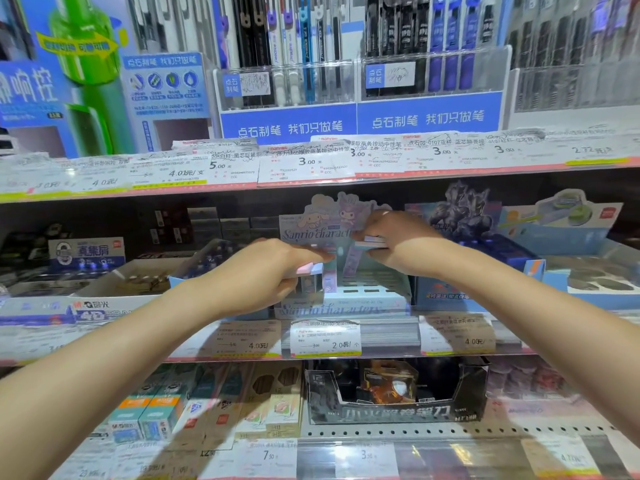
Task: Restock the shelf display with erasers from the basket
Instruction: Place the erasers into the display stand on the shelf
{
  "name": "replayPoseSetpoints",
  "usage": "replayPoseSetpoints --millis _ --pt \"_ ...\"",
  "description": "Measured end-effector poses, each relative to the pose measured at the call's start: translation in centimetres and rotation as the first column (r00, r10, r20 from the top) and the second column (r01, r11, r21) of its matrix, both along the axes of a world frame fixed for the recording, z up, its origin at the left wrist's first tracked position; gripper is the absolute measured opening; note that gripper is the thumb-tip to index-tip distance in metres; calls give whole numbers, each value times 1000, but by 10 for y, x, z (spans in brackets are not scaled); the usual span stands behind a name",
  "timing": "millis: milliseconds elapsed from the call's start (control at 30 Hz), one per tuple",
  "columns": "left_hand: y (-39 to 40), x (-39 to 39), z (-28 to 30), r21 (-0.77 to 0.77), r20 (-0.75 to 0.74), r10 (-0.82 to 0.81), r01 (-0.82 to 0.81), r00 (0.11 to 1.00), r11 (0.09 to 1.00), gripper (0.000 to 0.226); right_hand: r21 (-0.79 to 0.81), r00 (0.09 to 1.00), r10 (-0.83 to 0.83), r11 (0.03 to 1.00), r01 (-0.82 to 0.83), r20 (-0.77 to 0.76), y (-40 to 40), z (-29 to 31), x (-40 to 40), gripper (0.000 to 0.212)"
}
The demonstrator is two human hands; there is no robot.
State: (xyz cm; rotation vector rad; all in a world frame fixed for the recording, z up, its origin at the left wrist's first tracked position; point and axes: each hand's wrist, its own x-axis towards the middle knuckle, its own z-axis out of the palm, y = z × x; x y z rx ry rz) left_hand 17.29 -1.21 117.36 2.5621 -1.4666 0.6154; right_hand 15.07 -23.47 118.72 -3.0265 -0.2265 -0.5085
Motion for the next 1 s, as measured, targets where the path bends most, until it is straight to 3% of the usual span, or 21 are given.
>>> replayPoseSetpoints --millis 200,400,533,633,700,767,867,1000 --pt "-1 0 2 39 -31 35 -34 999 999 53 -39 999 46 998 -47 -19 11 -5 1 36" --pt "-2 3 1 54 -77 84 -80 993 995 34 1 994 38 999 -38 -102 13 1 1 38" --pt "-5 -4 0 -53 -72 89 -93 993 994 8 301 973 224 932 -201 -45 9 3 -12 38" --pt "-8 -11 3 -164 -17 63 -65 998 984 16 619 923 363 757 -211 -129 8 3 -27 31" --pt "-10 -14 4 -238 11 -10 12 1000 971 17 735 873 443 659 -163 -203 7 2 -34 26" --pt "-15 -22 4 -324 -27 -75 63 997 944 20 775 830 508 611 -159 -231 7 1 -38 13" --pt "-22 -32 3 -423 -167 -176 91 970 902 25 795 785 568 582 -172 -246 9 -2 -42 27" --pt "-29 -35 1 -499 -323 -237 48 916 865 15 800 738 627 563 -209 -249 12 -6 -43 17"
